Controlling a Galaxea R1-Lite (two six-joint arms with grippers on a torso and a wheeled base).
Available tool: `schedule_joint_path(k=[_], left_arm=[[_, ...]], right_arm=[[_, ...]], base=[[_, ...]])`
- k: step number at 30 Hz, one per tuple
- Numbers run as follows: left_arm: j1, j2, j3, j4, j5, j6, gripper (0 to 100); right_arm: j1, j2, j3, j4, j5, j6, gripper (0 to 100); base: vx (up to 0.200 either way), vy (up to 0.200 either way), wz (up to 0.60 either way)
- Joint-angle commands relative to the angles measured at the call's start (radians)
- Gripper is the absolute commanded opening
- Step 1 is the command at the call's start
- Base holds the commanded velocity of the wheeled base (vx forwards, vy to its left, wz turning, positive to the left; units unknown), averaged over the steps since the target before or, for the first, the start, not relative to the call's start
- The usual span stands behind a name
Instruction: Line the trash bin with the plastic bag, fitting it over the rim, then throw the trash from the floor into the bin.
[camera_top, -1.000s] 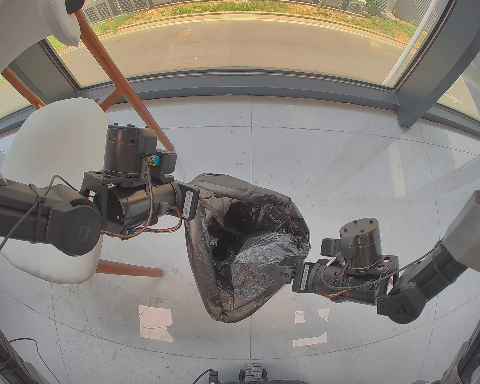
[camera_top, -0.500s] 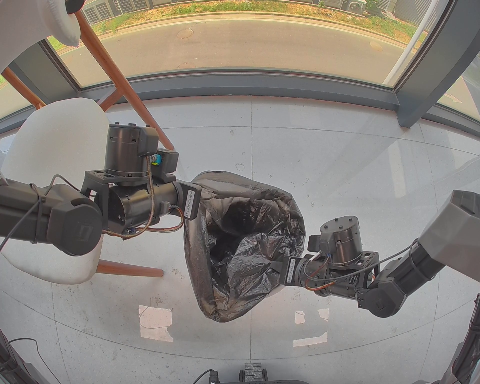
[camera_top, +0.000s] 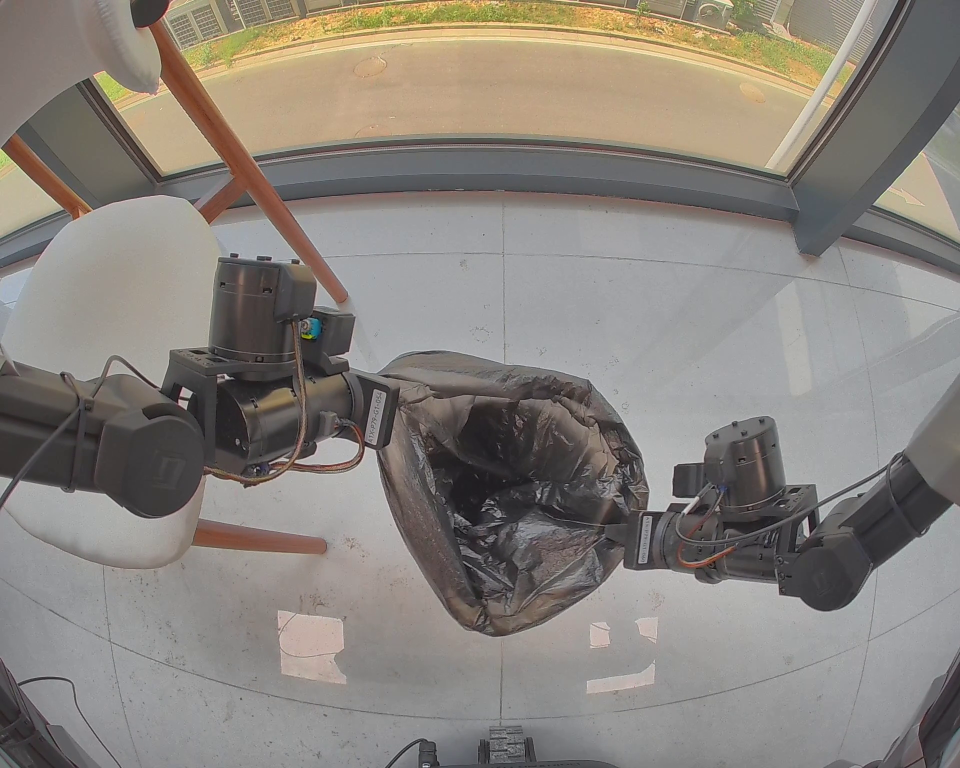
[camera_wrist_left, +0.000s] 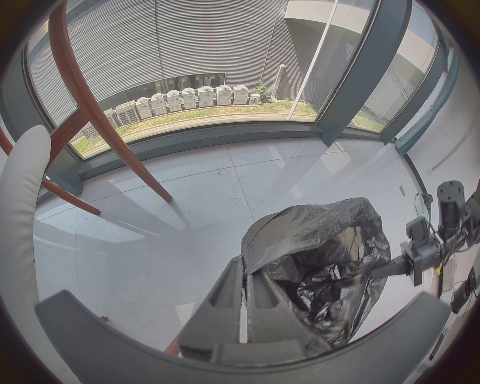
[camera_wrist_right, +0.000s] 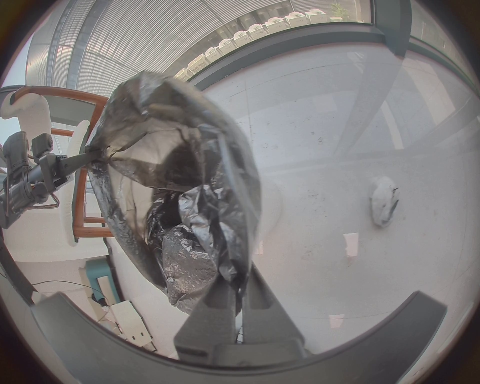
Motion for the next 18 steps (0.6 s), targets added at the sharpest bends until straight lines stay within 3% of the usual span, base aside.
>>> schedule_joint_path(k=[1, 7, 8, 18], left_arm=[[0.001, -0.001, 0.015, 0.001, 0.000, 0.003, 0], [0.001, -0.012, 0.039, 0.002, 0.000, 0.006, 0], [0.001, -0.012, 0.042, 0.002, 0.000, 0.006, 0], [0.016, 0.003, 0.047, -0.002, 0.003, 0.003, 0]], right_arm=[[-0.079, 0.042, 0.010, -0.014, 0.006, -0.063, 0], [-0.079, 0.097, -0.049, -0.058, 0.006, -0.077, 0], [-0.077, 0.097, -0.056, -0.058, 0.006, -0.075, 100], [-0.076, -0.020, -0.026, -0.091, 0.010, -0.094, 100]], base=[[0.000, 0.000, 0.00], [0.000, 0.000, 0.00], [0.000, 0.000, 0.00], [0.000, 0.000, 0.00]])
